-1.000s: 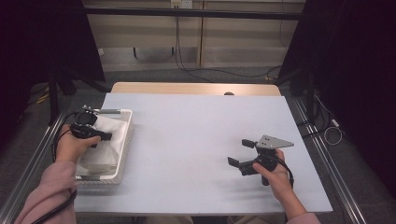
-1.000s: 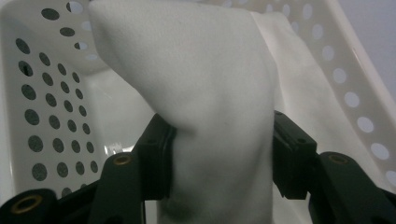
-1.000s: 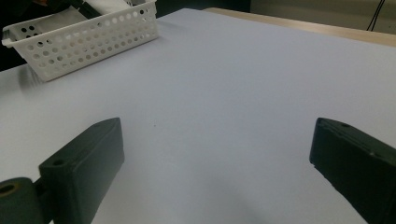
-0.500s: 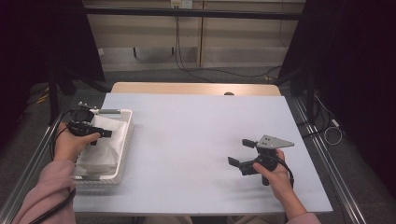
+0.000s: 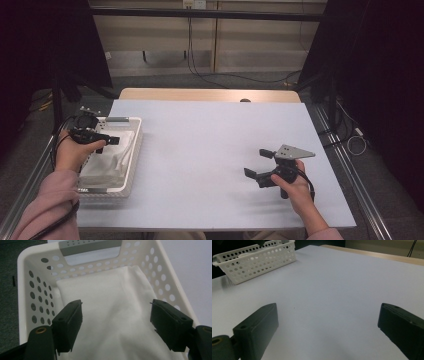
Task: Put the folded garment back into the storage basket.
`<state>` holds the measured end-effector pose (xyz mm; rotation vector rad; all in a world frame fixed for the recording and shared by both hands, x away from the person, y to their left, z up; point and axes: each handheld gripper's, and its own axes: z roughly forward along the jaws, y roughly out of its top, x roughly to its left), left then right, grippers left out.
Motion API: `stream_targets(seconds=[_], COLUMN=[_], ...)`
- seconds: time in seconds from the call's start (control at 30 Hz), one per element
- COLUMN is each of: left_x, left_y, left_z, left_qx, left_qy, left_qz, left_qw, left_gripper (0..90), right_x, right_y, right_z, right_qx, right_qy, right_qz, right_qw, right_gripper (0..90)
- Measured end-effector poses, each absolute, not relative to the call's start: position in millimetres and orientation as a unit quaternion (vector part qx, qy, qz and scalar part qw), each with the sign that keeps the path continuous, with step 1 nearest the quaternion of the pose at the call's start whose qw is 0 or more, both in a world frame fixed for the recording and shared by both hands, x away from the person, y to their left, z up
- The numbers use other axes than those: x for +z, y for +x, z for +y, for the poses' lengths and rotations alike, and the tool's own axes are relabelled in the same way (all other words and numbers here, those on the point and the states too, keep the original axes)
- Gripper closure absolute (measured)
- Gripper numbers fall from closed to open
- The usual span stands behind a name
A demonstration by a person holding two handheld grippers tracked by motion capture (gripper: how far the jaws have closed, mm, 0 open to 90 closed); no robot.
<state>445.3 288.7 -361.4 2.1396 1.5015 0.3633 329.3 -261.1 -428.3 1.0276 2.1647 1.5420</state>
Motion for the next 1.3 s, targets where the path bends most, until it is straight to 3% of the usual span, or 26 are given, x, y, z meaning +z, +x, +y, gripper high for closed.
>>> stream_targets(seconds=[0.33, 1.3], left_x=[-355.0, -342.2], left_y=[440.3, 428.1], left_z=[279.2, 220.4], left_qx=[0.124, 0.107], left_qy=[0.789, 0.828], left_qz=[0.536, 0.45], left_qw=[0.274, 0.318], left_gripper=[20.9, 18.2], right_x=[-428.7, -428.9], right_y=[329.3, 329.0], right_z=[-260.9, -261.4], right_qx=[0.536, 0.536], right_qy=[0.358, 0.358], right_qz=[0.751, 0.751], right_qw=[0.144, 0.142], right_gripper=[3.1, 3.1])
